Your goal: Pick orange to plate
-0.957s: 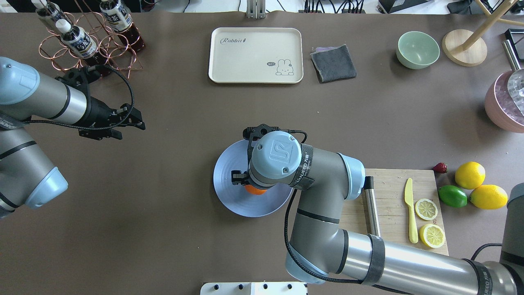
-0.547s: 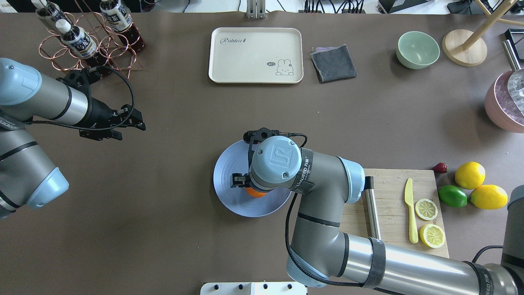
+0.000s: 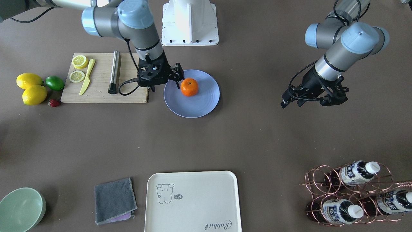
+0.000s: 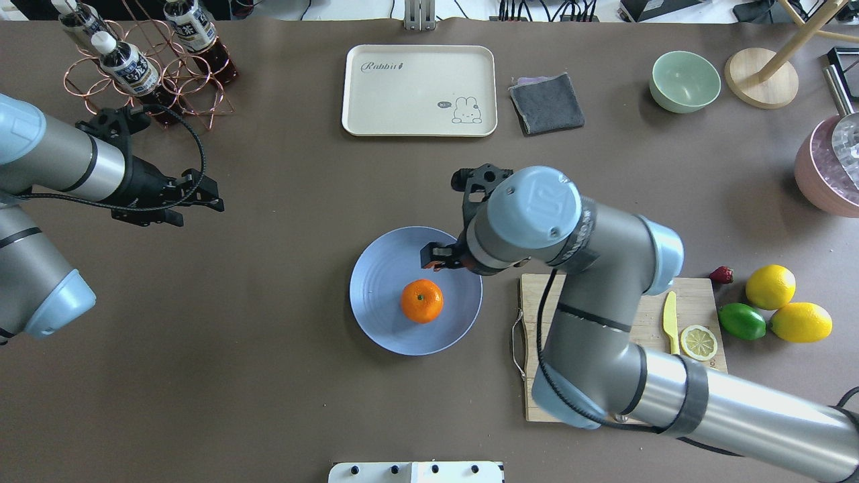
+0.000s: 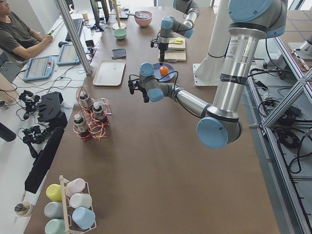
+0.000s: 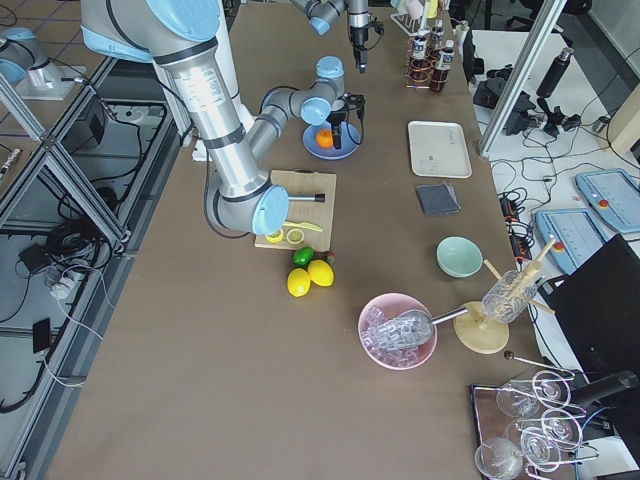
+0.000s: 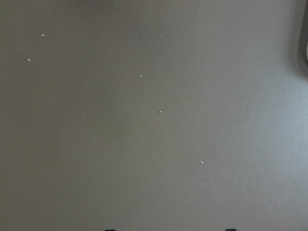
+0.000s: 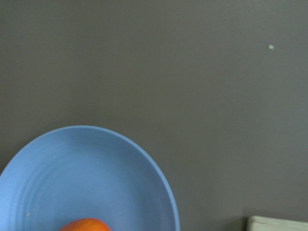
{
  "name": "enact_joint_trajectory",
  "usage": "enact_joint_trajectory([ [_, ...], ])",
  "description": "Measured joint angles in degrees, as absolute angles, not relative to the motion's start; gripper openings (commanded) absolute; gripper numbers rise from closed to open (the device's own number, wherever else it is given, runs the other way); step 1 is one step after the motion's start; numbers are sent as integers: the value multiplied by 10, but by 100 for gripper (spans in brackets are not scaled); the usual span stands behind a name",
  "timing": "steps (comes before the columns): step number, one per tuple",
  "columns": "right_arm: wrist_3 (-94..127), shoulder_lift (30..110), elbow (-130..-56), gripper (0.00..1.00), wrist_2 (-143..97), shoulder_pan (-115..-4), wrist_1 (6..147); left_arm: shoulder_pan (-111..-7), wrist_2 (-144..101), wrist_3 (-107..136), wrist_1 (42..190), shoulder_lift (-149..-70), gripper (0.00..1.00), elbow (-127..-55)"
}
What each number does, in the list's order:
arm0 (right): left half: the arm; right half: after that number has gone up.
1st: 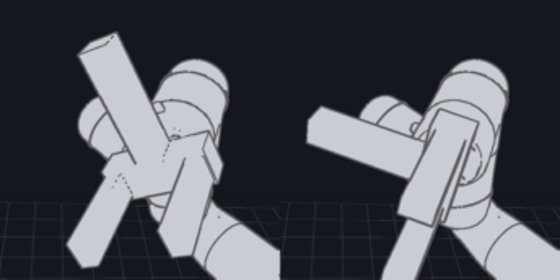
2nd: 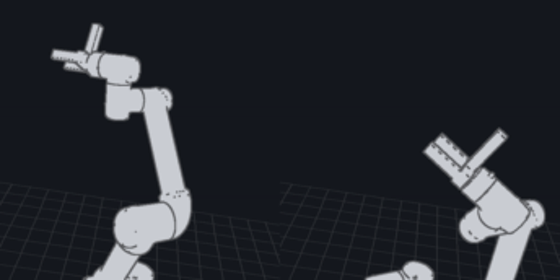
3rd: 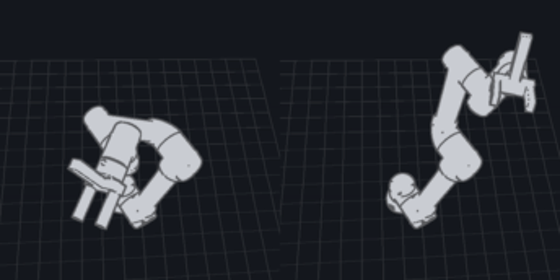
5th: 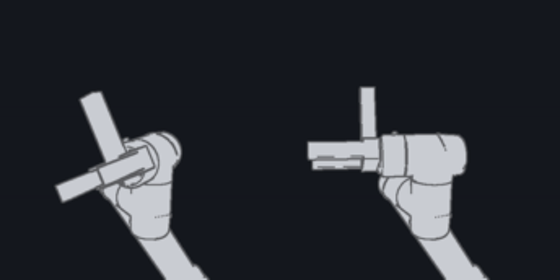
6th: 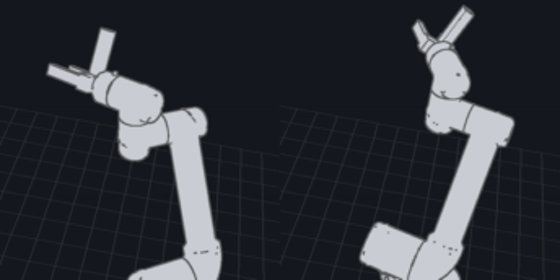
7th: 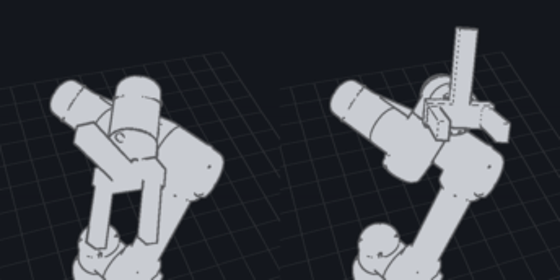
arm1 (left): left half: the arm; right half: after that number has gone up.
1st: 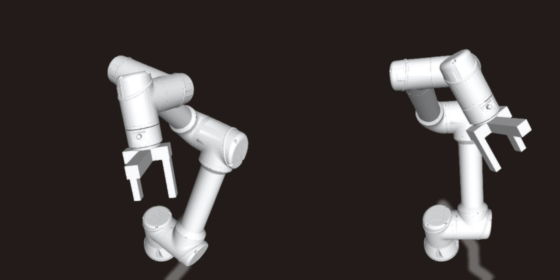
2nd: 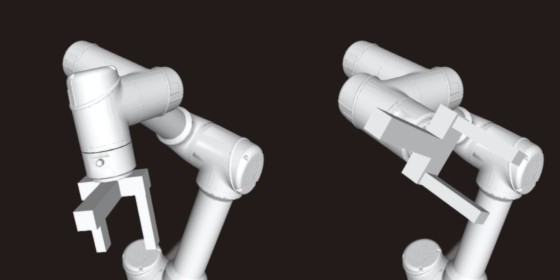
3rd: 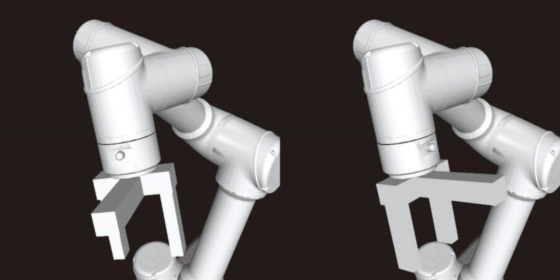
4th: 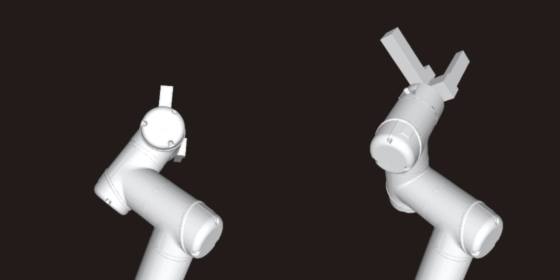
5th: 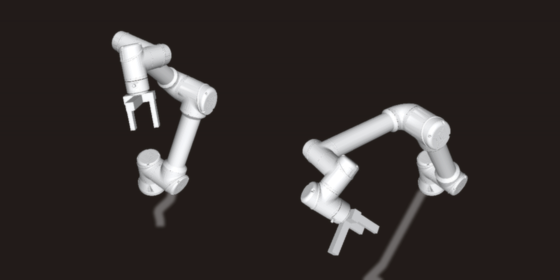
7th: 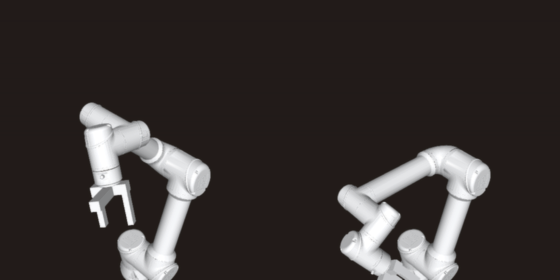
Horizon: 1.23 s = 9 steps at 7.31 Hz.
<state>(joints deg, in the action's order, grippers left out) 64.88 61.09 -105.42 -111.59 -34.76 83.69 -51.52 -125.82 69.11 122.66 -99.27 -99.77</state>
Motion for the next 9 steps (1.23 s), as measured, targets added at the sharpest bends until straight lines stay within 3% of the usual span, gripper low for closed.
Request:
enact_joint_trajectory([
  [3, 339, 766, -1074, 100, -1295, -574, 837, -660, -1344, 445, 1225, -908, 83, -975],
  [5, 43, 875, -1026, 100, -1360, -750, 843, -787, -1399, 225, 1222, -877, 85, -894],
  [7, -147, 909, -963, 100, -1386, -861, 861, -865, -1422, 84, 1198, -875, 86, -844],
  [9, -212, 915, -933, 100, -1388, -902, 868, -885, -1425, 50, 1188, -871, 88, -849],
])
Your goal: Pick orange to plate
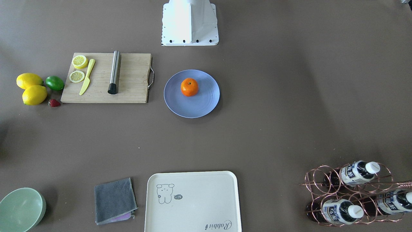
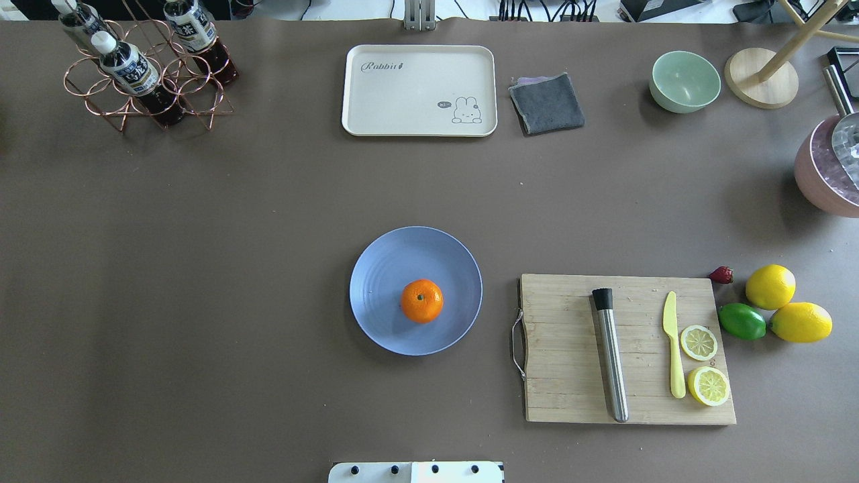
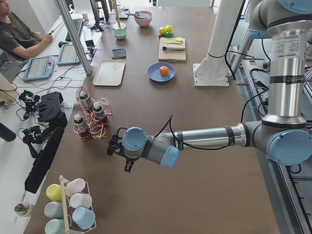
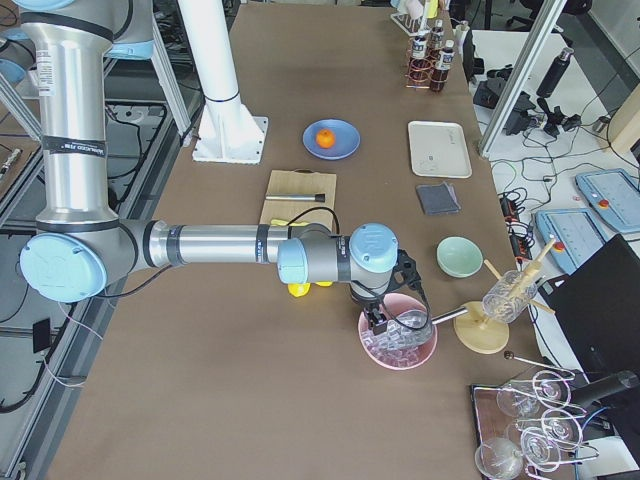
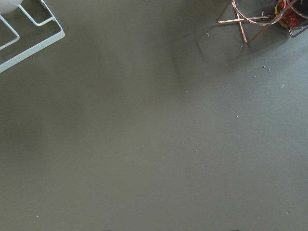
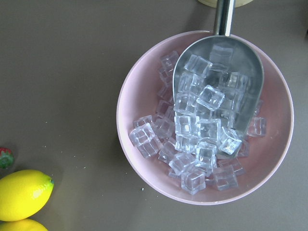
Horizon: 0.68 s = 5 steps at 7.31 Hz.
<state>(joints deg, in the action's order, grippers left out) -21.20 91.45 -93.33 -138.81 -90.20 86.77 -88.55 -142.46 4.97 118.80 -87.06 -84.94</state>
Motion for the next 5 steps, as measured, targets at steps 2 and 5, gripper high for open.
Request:
enact_joint_trajectory([
  [2, -241, 914, -918, 100, -1379, -919, 870, -904, -1415, 3, 1174, -866, 95, -852],
  [5, -247, 901, -916, 100, -1343, -914, 886, -908, -1375, -16, 1087, -876, 96, -884],
])
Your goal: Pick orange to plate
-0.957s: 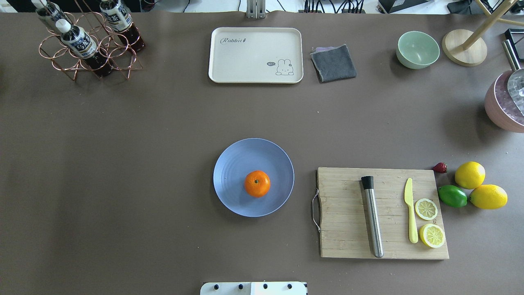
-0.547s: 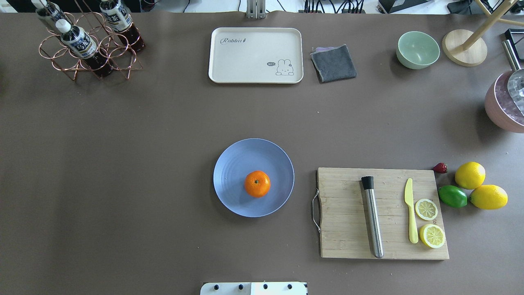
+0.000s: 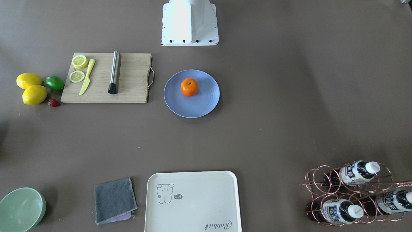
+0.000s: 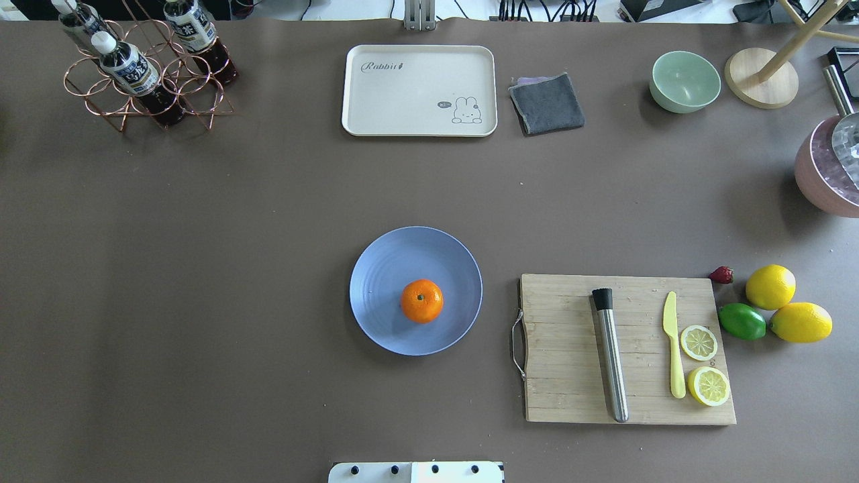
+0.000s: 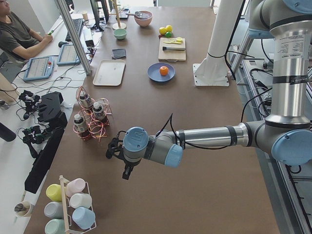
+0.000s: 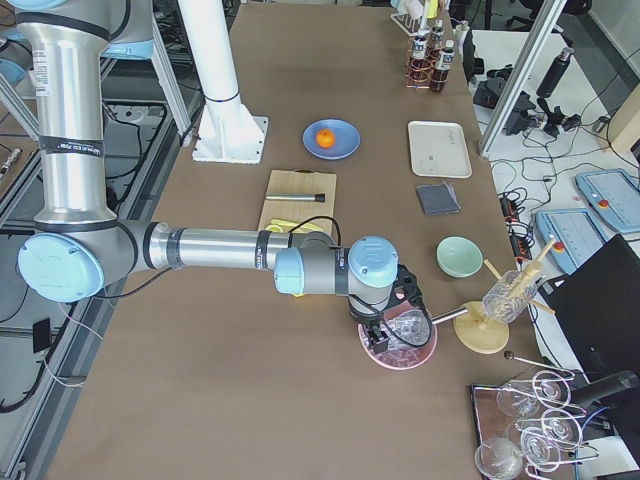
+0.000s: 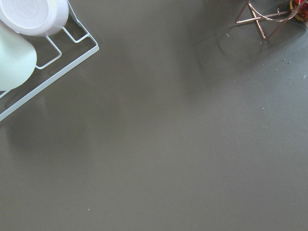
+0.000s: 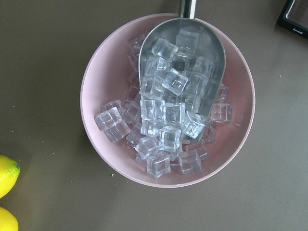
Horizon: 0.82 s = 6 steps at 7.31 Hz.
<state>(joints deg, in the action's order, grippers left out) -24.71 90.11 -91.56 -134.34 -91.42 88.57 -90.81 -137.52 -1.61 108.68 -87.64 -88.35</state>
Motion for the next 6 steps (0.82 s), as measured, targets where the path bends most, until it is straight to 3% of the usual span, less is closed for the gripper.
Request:
enact_joint_trajectory([
  [2, -247, 876, -915, 100, -1303, -901, 921, -906, -1364, -38, 968, -903, 97, -920],
  [6, -249, 865, -913, 100, -1286, -891, 939, -905, -1327, -55, 938, -910, 97, -932],
])
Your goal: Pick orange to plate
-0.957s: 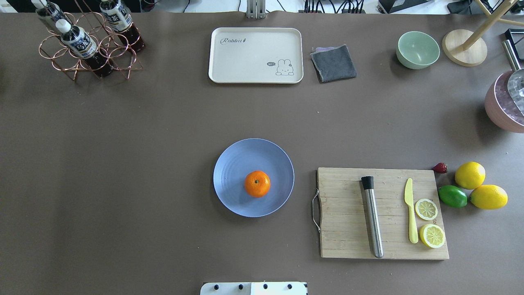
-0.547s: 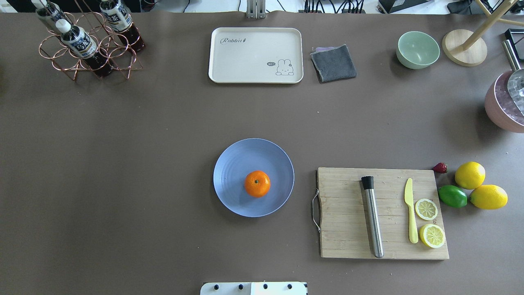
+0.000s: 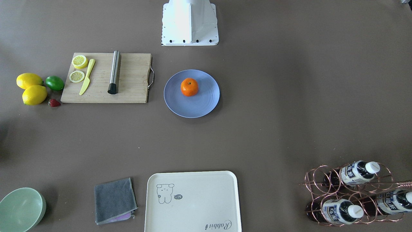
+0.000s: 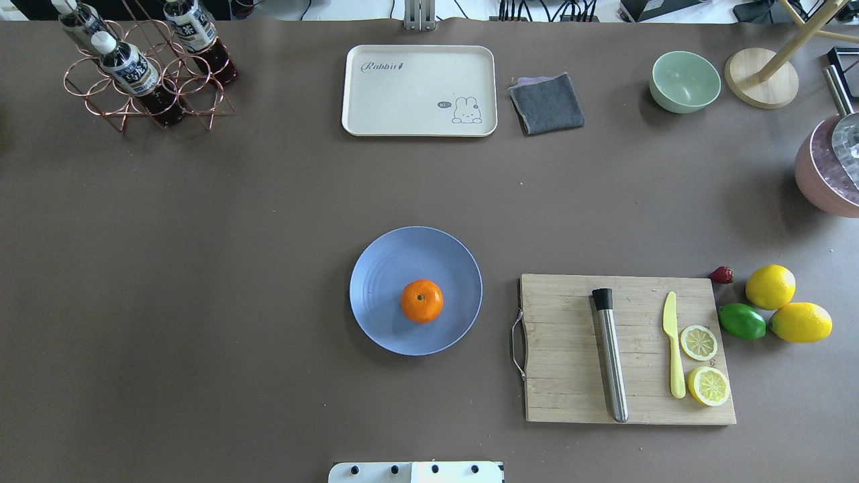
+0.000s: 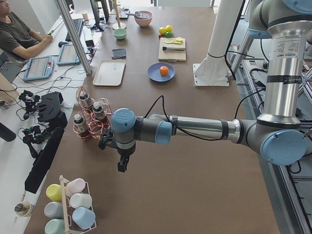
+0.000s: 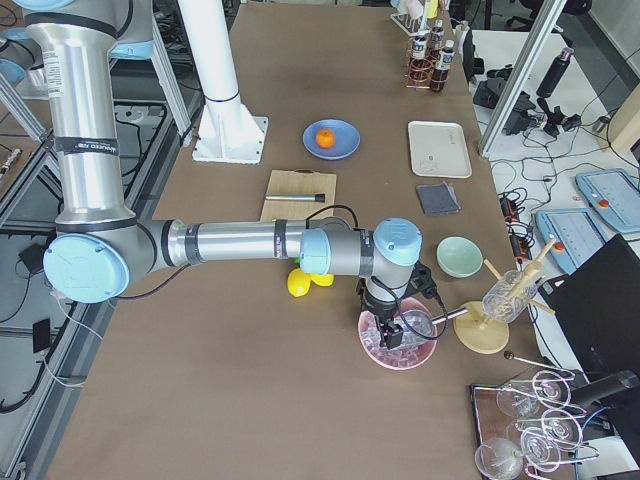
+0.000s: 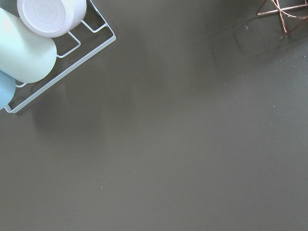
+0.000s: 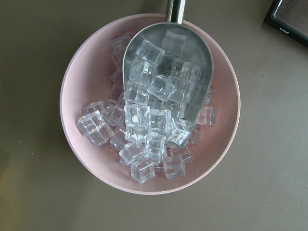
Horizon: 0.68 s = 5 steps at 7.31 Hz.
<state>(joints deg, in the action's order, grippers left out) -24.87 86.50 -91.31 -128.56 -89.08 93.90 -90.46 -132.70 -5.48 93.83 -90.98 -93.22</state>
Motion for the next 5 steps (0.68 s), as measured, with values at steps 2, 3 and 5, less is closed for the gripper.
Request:
enact_joint_trajectory([
  [2, -249, 868, -913, 100, -1285, -890, 938, -904, -1328, -56, 941, -910, 97, -936],
  [3, -249, 870, -913, 100, -1284, -890, 938, -904, -1328, -56, 943, -909, 97, -938],
  [5, -249, 872, -913, 100, -1282, -890, 939, -904, -1329, -56, 945, -906, 97, -947],
])
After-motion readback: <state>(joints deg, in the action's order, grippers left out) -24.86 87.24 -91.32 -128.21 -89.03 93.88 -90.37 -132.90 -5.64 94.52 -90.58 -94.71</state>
